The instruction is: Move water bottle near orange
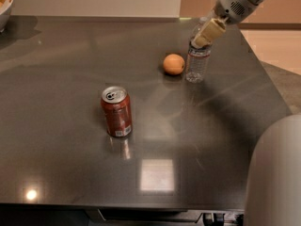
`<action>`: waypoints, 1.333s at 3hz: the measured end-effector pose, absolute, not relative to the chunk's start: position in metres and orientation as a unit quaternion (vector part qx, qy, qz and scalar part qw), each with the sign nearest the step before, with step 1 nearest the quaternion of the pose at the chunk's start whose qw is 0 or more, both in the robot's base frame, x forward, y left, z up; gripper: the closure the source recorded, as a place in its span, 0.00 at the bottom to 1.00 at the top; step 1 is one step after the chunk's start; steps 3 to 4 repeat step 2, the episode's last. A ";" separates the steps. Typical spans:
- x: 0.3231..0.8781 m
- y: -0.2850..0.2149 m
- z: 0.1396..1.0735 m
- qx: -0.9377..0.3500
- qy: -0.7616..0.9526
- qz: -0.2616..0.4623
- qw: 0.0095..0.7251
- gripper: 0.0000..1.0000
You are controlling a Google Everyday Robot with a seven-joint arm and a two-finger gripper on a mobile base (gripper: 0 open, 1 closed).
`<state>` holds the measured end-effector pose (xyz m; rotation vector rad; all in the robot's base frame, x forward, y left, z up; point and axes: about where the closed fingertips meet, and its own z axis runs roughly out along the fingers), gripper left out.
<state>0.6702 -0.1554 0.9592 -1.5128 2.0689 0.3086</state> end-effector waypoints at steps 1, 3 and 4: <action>0.673 -0.153 0.958 -0.563 0.770 0.115 0.279 0.00; 0.673 -0.153 0.958 -0.563 0.770 0.115 0.279 0.00; 0.673 -0.153 0.958 -0.563 0.770 0.115 0.279 0.00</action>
Offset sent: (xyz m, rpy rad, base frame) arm 0.0029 0.0021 -0.0015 0.0021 -0.0037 0.0001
